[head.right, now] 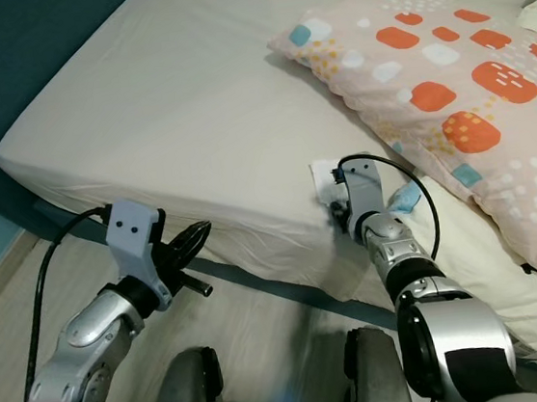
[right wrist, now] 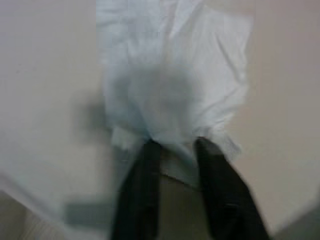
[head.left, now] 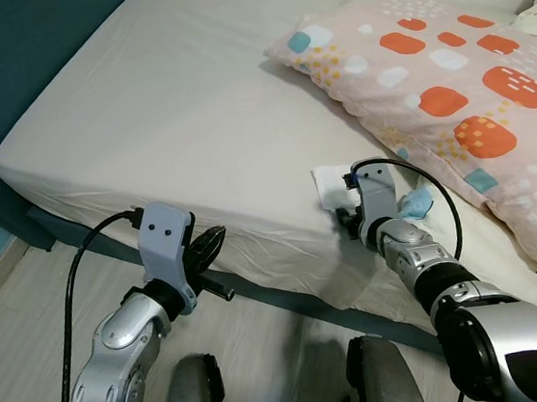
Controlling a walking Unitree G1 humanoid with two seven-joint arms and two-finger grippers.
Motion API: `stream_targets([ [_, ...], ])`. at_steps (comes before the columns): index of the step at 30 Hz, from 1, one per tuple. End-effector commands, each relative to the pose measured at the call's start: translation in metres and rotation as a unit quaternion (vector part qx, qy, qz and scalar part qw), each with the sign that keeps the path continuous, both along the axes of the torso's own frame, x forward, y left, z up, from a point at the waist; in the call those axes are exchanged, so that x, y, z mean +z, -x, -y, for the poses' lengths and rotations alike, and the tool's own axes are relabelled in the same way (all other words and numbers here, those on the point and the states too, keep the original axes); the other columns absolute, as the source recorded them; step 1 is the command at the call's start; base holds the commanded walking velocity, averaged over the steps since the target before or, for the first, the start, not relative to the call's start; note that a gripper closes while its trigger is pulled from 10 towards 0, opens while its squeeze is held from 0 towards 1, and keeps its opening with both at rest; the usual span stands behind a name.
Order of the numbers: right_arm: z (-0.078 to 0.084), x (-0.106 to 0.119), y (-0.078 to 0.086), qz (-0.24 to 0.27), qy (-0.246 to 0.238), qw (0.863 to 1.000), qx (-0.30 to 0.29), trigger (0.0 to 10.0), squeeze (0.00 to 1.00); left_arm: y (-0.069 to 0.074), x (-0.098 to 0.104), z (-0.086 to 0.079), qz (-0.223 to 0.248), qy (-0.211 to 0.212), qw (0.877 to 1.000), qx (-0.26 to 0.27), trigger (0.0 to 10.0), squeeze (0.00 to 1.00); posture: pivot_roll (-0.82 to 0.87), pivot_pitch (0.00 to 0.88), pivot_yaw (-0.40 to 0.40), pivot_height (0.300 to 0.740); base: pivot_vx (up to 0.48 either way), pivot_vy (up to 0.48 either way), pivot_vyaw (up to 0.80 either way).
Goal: Clean up the room
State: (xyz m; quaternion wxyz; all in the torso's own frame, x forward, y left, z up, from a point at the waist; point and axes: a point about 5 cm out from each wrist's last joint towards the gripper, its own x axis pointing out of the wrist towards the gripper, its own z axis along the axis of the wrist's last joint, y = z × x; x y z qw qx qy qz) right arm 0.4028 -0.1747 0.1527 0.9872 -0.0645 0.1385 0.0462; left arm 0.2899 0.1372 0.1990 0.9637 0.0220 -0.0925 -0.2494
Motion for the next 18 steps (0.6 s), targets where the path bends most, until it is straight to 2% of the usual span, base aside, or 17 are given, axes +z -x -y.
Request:
stream_targets([
  [1, 0.001, -0.021, 0.008, -0.045, -0.006, 0.999, -0.006, 0.0, 0.0, 0.004, -0.001, 0.003, -0.001, -0.003, 1.0, -0.016, 10.0, 0.0, 0.18, 0.427, -0.013, 0.587, 0.0, 0.0, 0.0],
  [4, 0.001, -0.02, 0.008, -0.044, -0.006, 0.999, -0.005, 0.0, 0.0, 0.008, 0.003, 0.007, 0.005, 0.008, 0.999, -0.04, 10.0, 0.0, 0.18, 0.425, -0.014, 0.587, 0.0, 0.0, 0.0],
  [9, 0.001, -0.021, 0.008, -0.044, -0.007, 0.999, -0.005, 0.0, 0.0, 0.02, 0.005, 0.022, -0.003, 0.021, 0.993, -0.12, 10.0, 0.0, 0.18, 0.419, -0.017, 0.587, 0.0, 0.0, 0.0],
  [12, 0.001, -0.021, 0.008, -0.044, -0.007, 0.999, -0.005, 0.0, 0.0, 0.023, 0.006, 0.024, -0.008, 0.025, 0.99, -0.136, 10.0, 0.0, 0.18, 0.419, -0.017, 0.587, 0.0, 0.0, 0.0],
  [14, 0.0, -0.02, 0.008, -0.043, -0.009, 0.999, -0.004, 0.0, 0.0, 0.03, 0.006, 0.032, -0.016, 0.024, 0.983, -0.18, 10.0, 0.0, 0.17, 0.412, -0.017, 0.587, 0.0, 0.0, 0.0],
  [18, -0.001, -0.018, 0.006, -0.037, -0.016, 0.999, -0.003, 0.0, 0.0, 0.03, 0.003, 0.035, -0.015, 0.011, 0.982, -0.188, 10.0, 0.0, 0.15, 0.394, -0.022, 0.587, 0.0, 0.0, 0.0],
])
